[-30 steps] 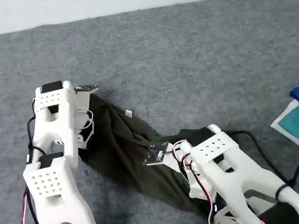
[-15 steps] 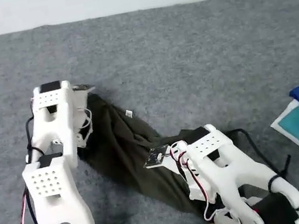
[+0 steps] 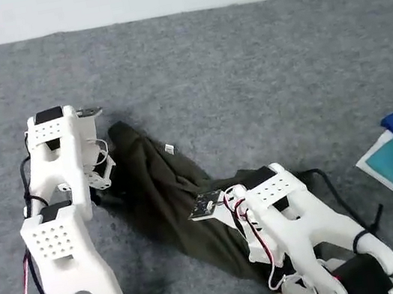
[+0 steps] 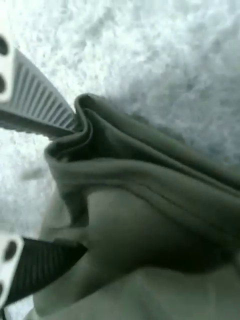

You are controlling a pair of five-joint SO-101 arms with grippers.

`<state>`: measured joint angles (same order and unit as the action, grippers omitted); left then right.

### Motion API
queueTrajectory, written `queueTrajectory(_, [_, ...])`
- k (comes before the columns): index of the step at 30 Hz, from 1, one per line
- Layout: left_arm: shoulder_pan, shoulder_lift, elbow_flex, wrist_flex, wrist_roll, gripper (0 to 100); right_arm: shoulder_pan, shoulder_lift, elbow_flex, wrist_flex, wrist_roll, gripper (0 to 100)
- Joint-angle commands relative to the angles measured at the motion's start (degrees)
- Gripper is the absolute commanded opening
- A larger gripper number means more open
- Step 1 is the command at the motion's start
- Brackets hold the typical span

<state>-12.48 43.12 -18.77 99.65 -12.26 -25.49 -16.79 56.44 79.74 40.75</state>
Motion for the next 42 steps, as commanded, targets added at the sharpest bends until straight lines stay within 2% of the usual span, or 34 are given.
queueTrajectory(1, [0.4,2.0,-1.4,0.0,-3.8,26,0.2,0.5,-1.3,-0.6,0.3,29.9])
queueTrajectory(6, [2.5,8.0,-4.3,-1.1,-9.6,2,1.0,0.5,-1.3,-0.6,0.3,29.9])
queueTrajectory(7, [2.7,8.7,-5.1,-0.4,-10.1,1,1.7,0.5,-1.3,-0.6,0.3,29.9])
queueTrajectory(16, [-1.8,9.6,-14.0,0.9,-10.0,1,7.2,0.5,-1.3,-0.6,0.4,29.9])
queueTrajectory(21, [-8.7,7.9,-20.7,0.9,-10.4,1,7.3,0.5,-1.3,-0.6,0.4,29.9])
queueTrajectory(27, [-13.8,7.9,-24.7,0.7,-10.5,1,7.3,0.5,-1.3,-0.6,0.4,29.9])
queueTrajectory(33, [-16.4,8.0,-25.7,-0.6,-9.7,1,7.3,0.5,-2.7,0.0,0.2,29.9])
queueTrajectory(36, [-16.2,7.5,-25.9,0.4,-7.0,2,7.3,0.4,-7.2,0.8,-1.7,29.9])
queueTrajectory(38, [-15.8,7.4,-25.7,1.0,-6.7,5,7.0,0.4,-13.0,2.4,-4.0,30.2])
queueTrajectory(42, [-15.8,7.3,-25.5,1.0,-6.4,19,7.3,0.8,-28.1,7.5,-6.3,30.2])
